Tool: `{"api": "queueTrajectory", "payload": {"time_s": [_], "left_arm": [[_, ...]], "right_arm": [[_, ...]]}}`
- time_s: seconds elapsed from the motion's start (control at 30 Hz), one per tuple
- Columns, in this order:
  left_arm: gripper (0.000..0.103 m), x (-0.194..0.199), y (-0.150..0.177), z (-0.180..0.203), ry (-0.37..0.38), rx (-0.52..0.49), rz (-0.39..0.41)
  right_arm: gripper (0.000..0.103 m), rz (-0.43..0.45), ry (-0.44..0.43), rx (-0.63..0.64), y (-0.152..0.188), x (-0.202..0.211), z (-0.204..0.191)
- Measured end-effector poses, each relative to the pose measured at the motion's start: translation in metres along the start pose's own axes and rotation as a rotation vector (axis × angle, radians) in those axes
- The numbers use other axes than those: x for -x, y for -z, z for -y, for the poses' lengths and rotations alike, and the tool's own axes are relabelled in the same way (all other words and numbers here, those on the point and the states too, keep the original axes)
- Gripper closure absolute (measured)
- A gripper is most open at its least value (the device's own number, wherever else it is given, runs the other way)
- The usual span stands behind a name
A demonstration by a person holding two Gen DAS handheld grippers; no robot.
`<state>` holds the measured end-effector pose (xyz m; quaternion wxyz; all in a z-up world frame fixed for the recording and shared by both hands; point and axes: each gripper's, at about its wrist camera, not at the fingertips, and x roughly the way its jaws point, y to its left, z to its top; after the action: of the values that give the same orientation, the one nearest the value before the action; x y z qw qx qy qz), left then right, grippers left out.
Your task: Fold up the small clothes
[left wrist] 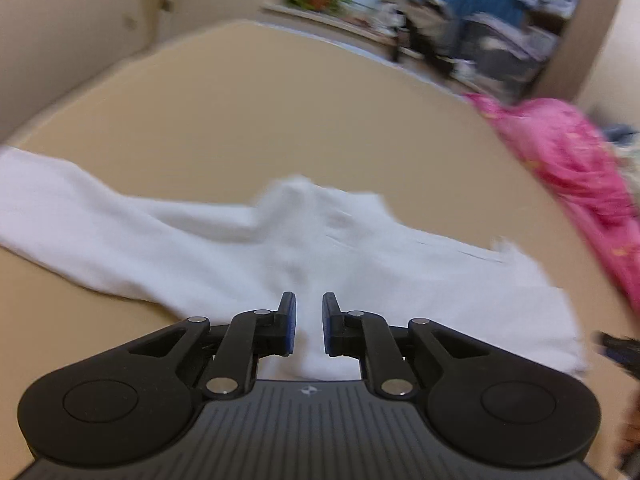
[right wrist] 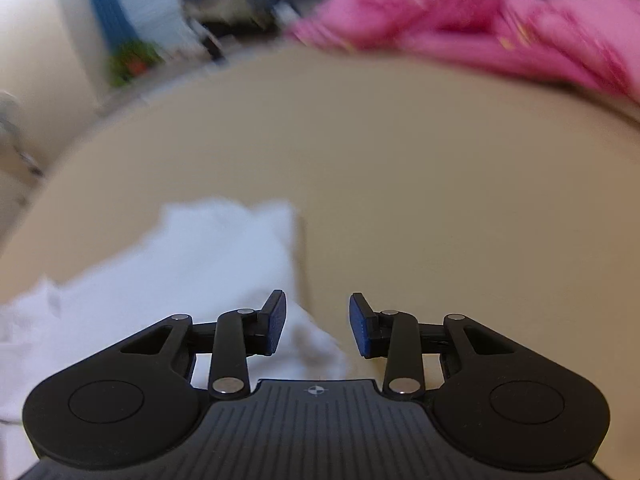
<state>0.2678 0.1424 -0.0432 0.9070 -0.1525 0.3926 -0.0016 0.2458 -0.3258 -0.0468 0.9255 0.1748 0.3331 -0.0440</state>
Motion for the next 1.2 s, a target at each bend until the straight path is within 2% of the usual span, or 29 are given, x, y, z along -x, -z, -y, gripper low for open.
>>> {"api": "queueTrajectory", "payload": {"time_s": [0.03,0.07,0.1,0.13,0.2,0.23,0.3,0.33,0.43,0.53,0.57,0.63,0.67,0.7,0.73,0.77,0.8,0.83,0.87,0.93,0.97,1.0,1.03,1.1,1.2], "left_arm": [[0.084,-0.013,0.003,0.002,0.014,-0.018,-0.052],[0.083,-0.028,0.009,0.005,-0.009,-0.039,-0.119],[0.085,-0.043,0.016,0.005,-0.059,-0.058,-0.181],[0.088,-0.042,0.017,0.002,-0.062,-0.061,-0.163],[0.086,-0.027,0.000,-0.003,-0.034,-0.026,-0.121],[0.082,-0.014,-0.009,-0.008,-0.023,-0.011,-0.066],[0.077,0.011,-0.030,-0.034,-0.074,0.041,0.052],[0.072,0.019,-0.038,-0.053,-0.107,0.090,0.088],[0.055,0.035,-0.057,-0.139,-0.252,0.327,0.162],[0.053,0.047,-0.057,-0.236,-0.385,0.624,0.211],[0.053,0.049,-0.051,-0.266,-0.403,0.738,0.232],[0.053,0.046,-0.043,-0.307,-0.370,0.889,0.251],[0.053,0.041,-0.041,-0.319,-0.350,0.923,0.250],[0.053,0.035,-0.041,-0.328,-0.335,0.927,0.242],[0.055,0.028,-0.044,-0.332,-0.331,0.884,0.245],[0.072,0.027,-0.048,-0.334,-0.344,0.822,0.247],[0.097,0.024,-0.054,-0.333,-0.377,0.744,0.226],[0.100,0.023,-0.056,-0.334,-0.406,0.695,0.209],[0.100,0.028,-0.055,-0.334,-0.443,0.682,0.235],[0.101,0.061,-0.033,-0.344,-0.540,0.760,0.352],[0.100,0.069,-0.025,-0.344,-0.532,0.801,0.374],[0.099,0.068,-0.018,-0.344,-0.521,0.829,0.354],[0.099,0.061,-0.014,-0.347,-0.513,0.850,0.288],[0.097,0.059,-0.012,-0.350,-0.505,0.851,0.292],[0.100,0.064,-0.027,-0.342,-0.530,0.816,0.291]], "right_arm": [[0.066,-0.020,-0.026,0.013,0.003,-0.008,-0.002],[0.066,-0.068,-0.024,0.021,0.006,-0.019,-0.001],[0.066,-0.162,0.031,0.028,0.014,-0.035,0.002],[0.063,-0.178,0.078,0.025,0.018,-0.039,0.007],[0.059,-0.165,0.080,-0.022,0.014,-0.031,0.009],[0.059,-0.132,0.080,-0.017,0.010,-0.023,0.006],[0.059,-0.054,0.066,0.041,0.006,-0.011,-0.005],[0.059,-0.026,0.047,0.081,0.006,-0.006,-0.011],[0.060,0.009,-0.022,0.164,0.008,-0.002,-0.021],[0.060,-0.014,-0.087,0.201,0.013,-0.003,-0.022],[0.060,-0.033,-0.107,0.203,0.015,-0.006,-0.023],[0.060,-0.058,-0.145,0.211,0.017,-0.006,-0.020],[0.060,-0.062,-0.154,0.221,0.019,-0.003,-0.021],[0.060,-0.062,-0.158,0.231,0.018,-0.006,-0.026],[0.060,-0.063,-0.162,0.239,0.017,-0.010,-0.031],[0.060,-0.066,-0.168,0.241,0.018,-0.011,-0.033],[0.060,-0.071,-0.173,0.242,0.018,-0.013,-0.034],[0.060,-0.074,-0.175,0.243,0.019,-0.011,-0.034],[0.060,-0.077,-0.173,0.247,0.021,-0.006,-0.035],[0.060,-0.082,-0.166,0.258,0.022,-0.005,-0.036],[0.060,-0.082,-0.162,0.260,0.021,-0.009,-0.036],[0.060,-0.084,-0.157,0.258,0.022,-0.009,-0.035],[0.060,-0.089,-0.150,0.254,0.021,-0.012,-0.035],[0.060,-0.102,-0.139,0.239,0.021,-0.017,-0.033],[0.060,-0.121,-0.126,0.217,0.021,-0.021,-0.029]]}}
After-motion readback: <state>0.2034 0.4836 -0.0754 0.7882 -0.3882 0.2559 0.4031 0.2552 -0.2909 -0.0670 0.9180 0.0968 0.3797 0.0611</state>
